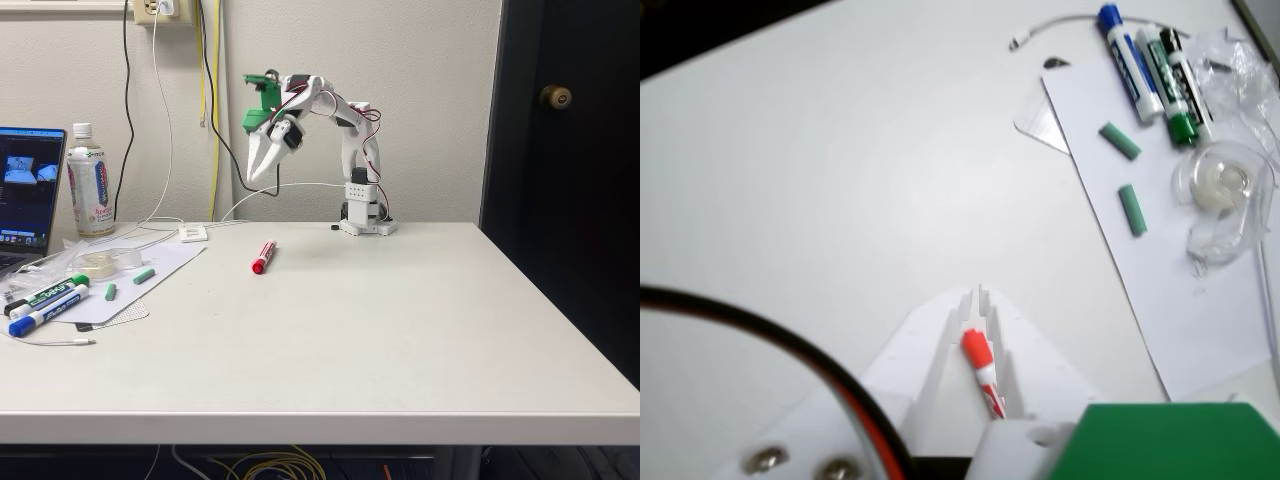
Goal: Pick up the red marker.
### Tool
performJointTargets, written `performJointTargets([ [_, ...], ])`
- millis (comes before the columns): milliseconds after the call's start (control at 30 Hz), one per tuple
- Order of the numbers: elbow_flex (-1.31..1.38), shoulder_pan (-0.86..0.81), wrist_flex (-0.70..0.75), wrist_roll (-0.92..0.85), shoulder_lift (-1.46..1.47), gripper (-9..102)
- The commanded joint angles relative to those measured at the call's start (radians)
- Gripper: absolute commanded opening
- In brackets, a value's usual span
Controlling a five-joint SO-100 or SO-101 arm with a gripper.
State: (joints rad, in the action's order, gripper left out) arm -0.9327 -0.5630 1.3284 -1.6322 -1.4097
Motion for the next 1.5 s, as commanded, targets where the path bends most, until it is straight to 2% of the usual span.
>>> performJointTargets([
  [0, 0.049, -0.029, 0.075, -0.061, -0.009, 0],
  [667, 0.049, -0.124, 0.359, -0.204, 0.158, 0],
  [1167, 0.049, -0.135, 0.341, -0.281, 0.267, 2],
  [1467, 0.049, -0.155, 0.262, -0.342, 0.322, 6],
])
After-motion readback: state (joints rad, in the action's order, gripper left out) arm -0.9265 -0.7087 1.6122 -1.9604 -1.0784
